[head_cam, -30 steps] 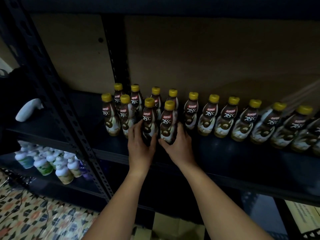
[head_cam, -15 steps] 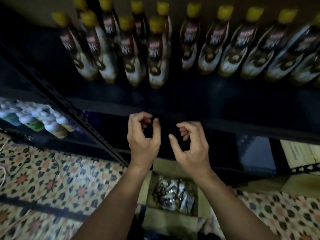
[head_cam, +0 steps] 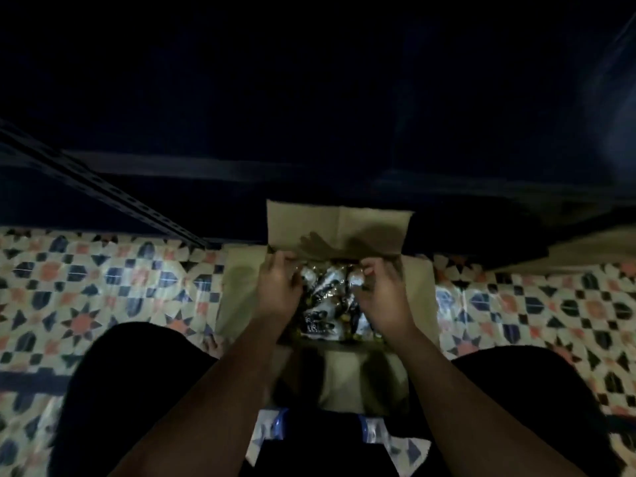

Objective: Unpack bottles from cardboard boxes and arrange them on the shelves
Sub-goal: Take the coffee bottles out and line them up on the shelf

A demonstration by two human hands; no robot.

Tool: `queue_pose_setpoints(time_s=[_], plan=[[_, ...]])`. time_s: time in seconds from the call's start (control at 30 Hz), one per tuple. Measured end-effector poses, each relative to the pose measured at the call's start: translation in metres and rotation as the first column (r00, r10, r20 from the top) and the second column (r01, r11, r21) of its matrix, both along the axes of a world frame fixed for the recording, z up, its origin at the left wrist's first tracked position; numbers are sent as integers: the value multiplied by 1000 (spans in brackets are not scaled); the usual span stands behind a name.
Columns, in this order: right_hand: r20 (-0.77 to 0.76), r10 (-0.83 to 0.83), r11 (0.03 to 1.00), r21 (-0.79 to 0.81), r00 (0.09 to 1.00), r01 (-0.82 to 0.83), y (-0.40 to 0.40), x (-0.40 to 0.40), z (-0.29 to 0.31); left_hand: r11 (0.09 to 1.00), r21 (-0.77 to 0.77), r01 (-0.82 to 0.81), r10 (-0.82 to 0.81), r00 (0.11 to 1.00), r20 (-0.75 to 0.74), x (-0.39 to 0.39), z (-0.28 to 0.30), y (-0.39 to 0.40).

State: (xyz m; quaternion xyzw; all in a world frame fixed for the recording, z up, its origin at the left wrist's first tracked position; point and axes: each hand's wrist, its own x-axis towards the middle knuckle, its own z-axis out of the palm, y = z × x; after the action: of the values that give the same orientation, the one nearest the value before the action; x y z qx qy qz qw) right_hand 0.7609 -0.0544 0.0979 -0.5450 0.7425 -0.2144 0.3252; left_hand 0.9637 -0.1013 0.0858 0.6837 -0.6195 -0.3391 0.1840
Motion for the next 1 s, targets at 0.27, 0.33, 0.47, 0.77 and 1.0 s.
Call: queue_pose_setpoints(time_s=[0.27, 0.33, 0.47, 0.77, 1.0], plan=[[-330, 358, 816, 565, 873, -121, 44, -18, -155, 884, 468, 16, -89, 987, 134, 4, -178, 23], [-269, 406, 738, 660, 873, -140, 50, -20, -177, 872, 489, 7, -85, 987, 138, 5, -206, 24], [-303, 471, 719, 676, 829, -161, 52, -19, -198, 867, 495, 47, -133, 981, 140, 3, -236, 24], [-513, 528, 784, 602, 677, -155, 52, -33, -225, 869, 494, -22, -62, 986, 154, 22, -271, 22], [-581, 504, 797, 597, 639, -87, 47, -30, -233, 882, 469, -46, -45, 983, 180, 19, -266, 24]])
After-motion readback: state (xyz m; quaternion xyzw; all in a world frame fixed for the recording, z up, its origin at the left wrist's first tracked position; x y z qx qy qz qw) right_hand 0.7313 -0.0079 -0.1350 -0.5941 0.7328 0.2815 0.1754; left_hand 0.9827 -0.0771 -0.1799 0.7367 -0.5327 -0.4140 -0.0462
